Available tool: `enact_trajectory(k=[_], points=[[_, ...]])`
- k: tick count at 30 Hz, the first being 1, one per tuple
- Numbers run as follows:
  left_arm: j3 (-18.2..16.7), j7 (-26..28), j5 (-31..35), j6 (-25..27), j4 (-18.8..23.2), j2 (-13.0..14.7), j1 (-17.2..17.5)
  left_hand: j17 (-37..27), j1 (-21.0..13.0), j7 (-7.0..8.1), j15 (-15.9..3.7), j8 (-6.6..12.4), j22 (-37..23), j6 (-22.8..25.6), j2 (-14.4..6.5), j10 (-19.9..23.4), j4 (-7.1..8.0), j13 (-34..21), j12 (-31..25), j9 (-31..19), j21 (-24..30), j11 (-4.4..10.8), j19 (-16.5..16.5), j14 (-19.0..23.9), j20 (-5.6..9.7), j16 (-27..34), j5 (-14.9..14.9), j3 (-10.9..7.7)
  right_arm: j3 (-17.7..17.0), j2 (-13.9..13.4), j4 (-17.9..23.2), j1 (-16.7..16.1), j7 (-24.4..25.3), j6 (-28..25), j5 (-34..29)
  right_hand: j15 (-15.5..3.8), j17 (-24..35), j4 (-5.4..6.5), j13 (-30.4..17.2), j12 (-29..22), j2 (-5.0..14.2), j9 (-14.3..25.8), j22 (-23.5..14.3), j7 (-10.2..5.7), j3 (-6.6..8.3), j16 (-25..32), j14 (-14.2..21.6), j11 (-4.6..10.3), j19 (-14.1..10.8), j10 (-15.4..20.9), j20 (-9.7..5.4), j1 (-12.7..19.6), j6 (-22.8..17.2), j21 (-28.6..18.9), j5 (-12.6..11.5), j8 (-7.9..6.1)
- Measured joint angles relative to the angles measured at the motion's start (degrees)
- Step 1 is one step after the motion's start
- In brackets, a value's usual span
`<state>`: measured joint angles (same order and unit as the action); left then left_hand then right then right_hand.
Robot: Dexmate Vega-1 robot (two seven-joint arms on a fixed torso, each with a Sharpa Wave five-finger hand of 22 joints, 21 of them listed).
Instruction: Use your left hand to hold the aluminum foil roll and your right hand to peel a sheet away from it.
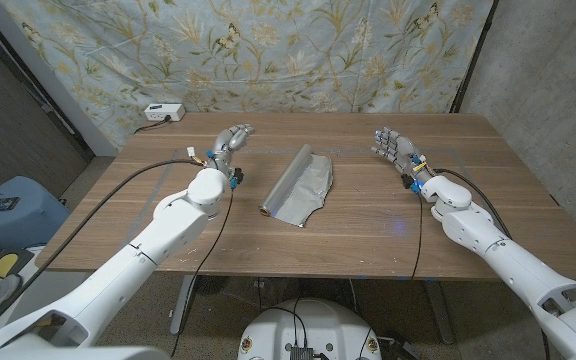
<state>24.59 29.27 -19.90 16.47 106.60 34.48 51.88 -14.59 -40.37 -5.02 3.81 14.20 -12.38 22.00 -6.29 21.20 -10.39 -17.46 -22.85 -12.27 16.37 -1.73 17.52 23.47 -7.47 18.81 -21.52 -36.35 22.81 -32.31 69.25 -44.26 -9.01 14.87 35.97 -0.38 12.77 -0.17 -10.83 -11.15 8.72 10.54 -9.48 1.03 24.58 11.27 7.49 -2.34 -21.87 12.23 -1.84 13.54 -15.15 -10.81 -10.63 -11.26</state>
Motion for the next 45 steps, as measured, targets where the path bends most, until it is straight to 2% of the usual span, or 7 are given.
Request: enact_trajectory(k=[8,14,15,20,22,31,45], points=[[1.5,2.5,2.1,9.4,4.5,0.1,-1.6,-2.1,-2.3,-0.55,0.28,0.0,-0.8,0.1,0.5,0.3,-0.24,-2.2,-1.7,-0.8,0.5,-0.34,0.0,1.6,-0.26,2.5,-1.3,1.41,0.1,-0.3,-3.2,1.7,-3.0,1.0,0.1,0.0,0.0,-0.17,0.0,0.0,0.05,0.0,0.0,0.0,0.17,0.0,0.0,-0.08,0.0,-0.5,0.0,0.1,0.4,0.0,0.0,0.28],[3.9,2.5,2.1,9.4,8.1,0.4,-4.6,-5.1,-5.9,-1.94,-0.29,0.21,-2.2,0.3,2.4,2.7,-0.25,-4.7,-4.4,-1.6,2.7,-1.68,2.3,5.0,-1.44,7.4,-2.8,3.98,0.1,-0.3,-3.2,1.7,-5.4,2.2,0.0,0.29,0.0,-0.56,0.0,0.0,0.05,0.0,0.0,0.0,0.08,0.0,-0.3,0.0,0.3,-0.6,0.34,0.1,0.4,0.0,0.0,0.28],[4.0,2.9,3.8,19.9,8.3,0.4,-4.8,-5.5,-6.7,-2.16,-0.41,0.32,-2.5,0.8,2.7,3.3,-0.22,-5.0,-4.8,-1.7,3.2,-1.87,3.0,5.4,-1.48,8.2,-2.9,4.49,0.2,-0.4,-6.3,3.4,-5.4,2.2,0.0,0.29,0.0,-0.55,0.0,0.0,0.05,0.0,0.0,-0.01,0.08,0.0,-0.3,0.0,0.3,-0.6,0.33,0.1,0.4,0.0,0.0,0.28],[6.4,2.5,4.3,25.3,10.6,0.6,-8.9,-5.4,-9.3,-3.96,-0.4,0.66,-3.2,3.6,5.1,6.0,-0.04,-5.5,-5.8,-1.7,5.2,-2.48,5.9,6.6,-1.52,9.6,-3.9,6.03,0.3,-0.3,-8.0,4.2,-7.6,3.7,-0.1,0.29,0.0,-0.55,0.0,0.0,0.05,0.0,0.0,0.0,0.08,0.0,-0.3,0.0,0.3,-0.6,0.33,0.1,0.4,0.0,0.0,0.28],[7.5,1.6,5.0,32.8,11.2,0.6,-10.6,-4.6,-9.5,-4.02,-0.24,0.66,-3.4,3.6,5.3,6.2,0.15,-5.2,-5.6,-1.6,5.3,-2.68,5.8,6.7,-1.54,9.3,-4.3,6.22,0.3,0.1,-10.6,5.5,-8.2,4.2,-0.1,0.29,0.0,-0.55,0.0,0.0,0.05,0.0,0.0,0.0,0.08,0.0,-0.3,-0.02,0.3,-0.6,0.33,0.1,0.4,0.0,0.0,0.28],[12.3,-0.4,6.7,44.8,12.6,0.6,-17.6,-1.7,-8.2,-5.37,2.33,0.36,-3.5,3.3,6.6,7.0,1.56,-3.8,-3.8,-0.6,5.7,-4.99,4.8,5.0,-3.35,6.0,-5.3,6.97,0.3,1.3,-15.4,7.6,-10.8,6.1,0.0,0.29,0.0,-0.55,0.0,0.0,0.05,0.0,0.0,0.0,0.08,0.0,-0.3,-0.31,0.3,-0.9,0.32,0.1,0.4,0.0,0.0,0.28],[19.7,-3.6,8.1,56.2,9.8,-1.0,-26.9,1.9,-5.8,-7.14,6.95,0.66,-3.3,11.3,6.8,3.1,2.42,-2.7,0.1,0.8,5.7,-10.44,0.9,0.4,-4.85,0.7,-5.3,8.17,0.4,3.3,-22.2,10.7,-14.1,9.1,0.2,0.61,0.0,-0.79,-0.3,0.0,0.19,0.0,-0.2,0.0,-0.16,0.4,-0.6,-0.09,0.3,-1.1,0.32,0.5,0.4,0.0,0.3,0.28]])
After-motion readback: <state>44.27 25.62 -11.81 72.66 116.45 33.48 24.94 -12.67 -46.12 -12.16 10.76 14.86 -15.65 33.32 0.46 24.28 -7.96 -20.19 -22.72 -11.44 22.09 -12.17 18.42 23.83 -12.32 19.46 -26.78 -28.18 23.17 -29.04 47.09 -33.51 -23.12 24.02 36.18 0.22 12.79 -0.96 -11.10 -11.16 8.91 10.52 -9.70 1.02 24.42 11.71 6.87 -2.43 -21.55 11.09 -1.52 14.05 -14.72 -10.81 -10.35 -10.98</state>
